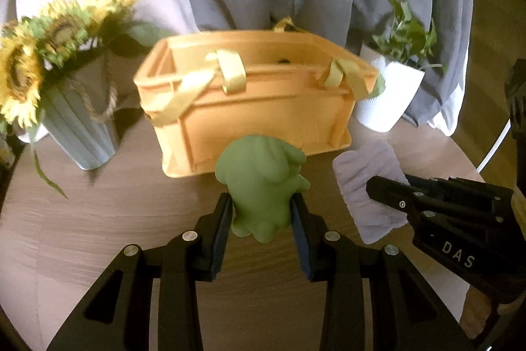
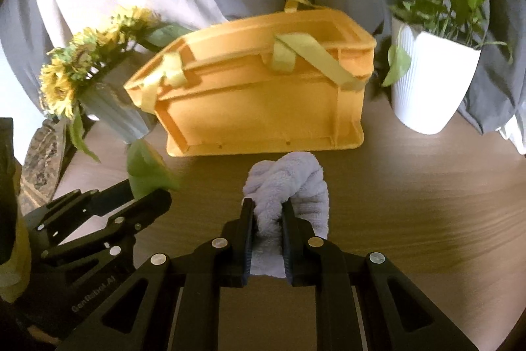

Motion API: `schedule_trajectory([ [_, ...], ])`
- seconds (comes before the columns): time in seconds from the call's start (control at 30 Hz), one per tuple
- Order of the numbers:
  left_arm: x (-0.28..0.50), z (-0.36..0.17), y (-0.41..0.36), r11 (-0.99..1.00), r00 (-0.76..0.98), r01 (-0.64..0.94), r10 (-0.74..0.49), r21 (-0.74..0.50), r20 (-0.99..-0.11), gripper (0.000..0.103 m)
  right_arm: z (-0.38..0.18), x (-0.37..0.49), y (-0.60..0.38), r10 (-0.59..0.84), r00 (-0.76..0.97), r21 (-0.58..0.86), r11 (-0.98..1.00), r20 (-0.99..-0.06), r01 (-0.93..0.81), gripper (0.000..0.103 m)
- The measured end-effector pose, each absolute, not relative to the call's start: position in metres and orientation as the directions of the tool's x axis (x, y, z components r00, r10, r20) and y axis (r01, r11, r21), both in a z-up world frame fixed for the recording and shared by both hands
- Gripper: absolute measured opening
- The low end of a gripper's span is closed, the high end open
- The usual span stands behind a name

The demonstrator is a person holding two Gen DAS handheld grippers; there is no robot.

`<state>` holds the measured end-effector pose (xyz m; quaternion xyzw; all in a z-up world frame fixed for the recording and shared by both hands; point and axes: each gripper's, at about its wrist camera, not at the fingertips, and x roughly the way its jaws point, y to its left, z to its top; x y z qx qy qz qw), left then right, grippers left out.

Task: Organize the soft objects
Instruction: 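Lift the green plush and lilac towel over the orange crate with both tools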

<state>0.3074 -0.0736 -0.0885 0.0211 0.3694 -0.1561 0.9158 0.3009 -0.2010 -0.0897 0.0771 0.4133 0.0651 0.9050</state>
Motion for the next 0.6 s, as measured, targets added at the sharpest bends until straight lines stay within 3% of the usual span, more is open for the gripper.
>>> schedule_trajectory([
  [0.6,0.286,-0.011,-0.059,0.961,0.820,0.272,-0.261,-0.055,-0.509,0.036,-0.011,0.282,-0.193,0.175,0.815,0.170,0.981,-0.553,-0.096,0.016],
])
